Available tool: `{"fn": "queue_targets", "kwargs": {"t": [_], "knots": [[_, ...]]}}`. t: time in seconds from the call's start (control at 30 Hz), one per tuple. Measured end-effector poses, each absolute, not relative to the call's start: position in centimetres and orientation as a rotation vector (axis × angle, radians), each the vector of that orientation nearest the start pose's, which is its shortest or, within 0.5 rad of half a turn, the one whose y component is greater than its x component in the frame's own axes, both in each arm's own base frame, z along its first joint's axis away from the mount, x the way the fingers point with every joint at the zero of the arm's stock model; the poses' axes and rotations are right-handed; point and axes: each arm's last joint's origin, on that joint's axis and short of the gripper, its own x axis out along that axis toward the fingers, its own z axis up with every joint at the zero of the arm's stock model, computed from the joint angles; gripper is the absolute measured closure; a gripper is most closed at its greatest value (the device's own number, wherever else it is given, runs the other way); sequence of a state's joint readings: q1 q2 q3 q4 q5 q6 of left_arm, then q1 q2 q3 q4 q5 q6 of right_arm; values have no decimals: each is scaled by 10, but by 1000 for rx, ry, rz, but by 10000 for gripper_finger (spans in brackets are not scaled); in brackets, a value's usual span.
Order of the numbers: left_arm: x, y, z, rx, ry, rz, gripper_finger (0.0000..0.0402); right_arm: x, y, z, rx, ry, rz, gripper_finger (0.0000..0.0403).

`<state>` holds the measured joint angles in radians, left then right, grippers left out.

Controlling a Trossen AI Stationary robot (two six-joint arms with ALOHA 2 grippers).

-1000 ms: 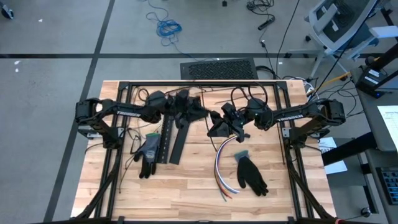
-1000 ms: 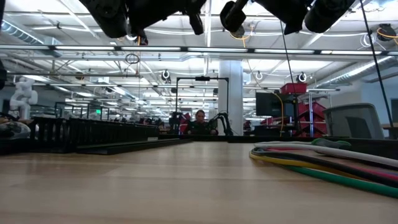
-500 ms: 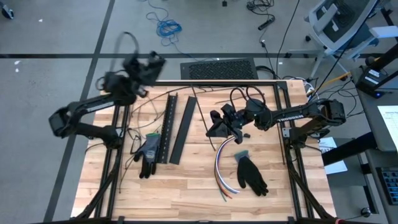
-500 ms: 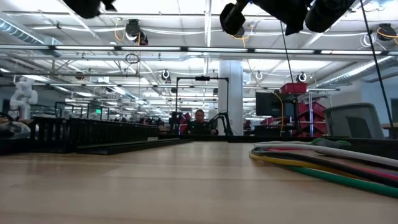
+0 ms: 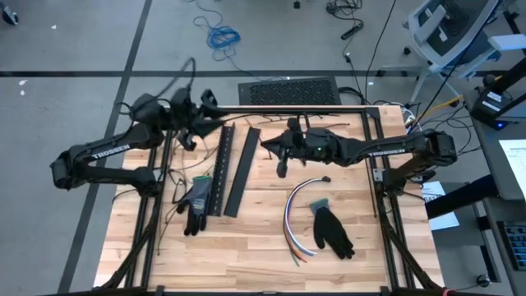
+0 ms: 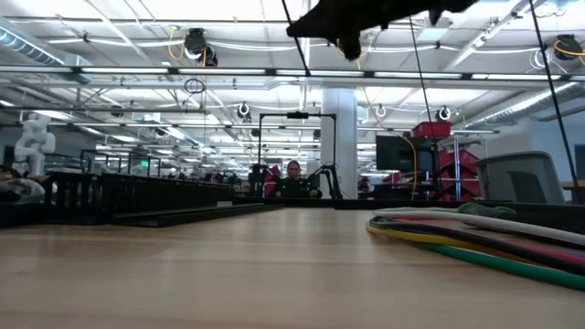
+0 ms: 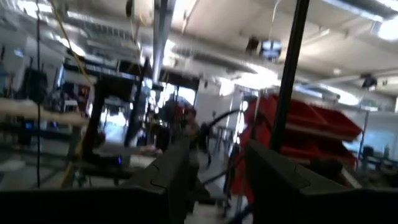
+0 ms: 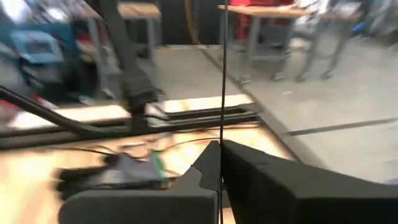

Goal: Ziptie cables
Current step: Wrap the cable wires with the black ziptie

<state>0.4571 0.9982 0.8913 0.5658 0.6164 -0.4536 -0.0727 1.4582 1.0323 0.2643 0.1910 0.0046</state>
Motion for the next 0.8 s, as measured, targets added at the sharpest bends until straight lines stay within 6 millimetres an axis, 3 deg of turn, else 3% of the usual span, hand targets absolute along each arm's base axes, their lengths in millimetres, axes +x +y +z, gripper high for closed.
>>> {"fn": "queue_targets", "kwargs": {"t": [0.27, 0.5, 0.8], "knots": [[207, 64, 385, -211, -223, -230, 252, 335, -27, 334, -180, 150, -375, 403], [209, 63, 383, -140, -228, -121, 252, 329, -39, 346, 46, 61, -357, 403], [216, 55, 357, -46, 16, 34, 252, 313, -57, 369, 231, -108, -346, 403]]}}
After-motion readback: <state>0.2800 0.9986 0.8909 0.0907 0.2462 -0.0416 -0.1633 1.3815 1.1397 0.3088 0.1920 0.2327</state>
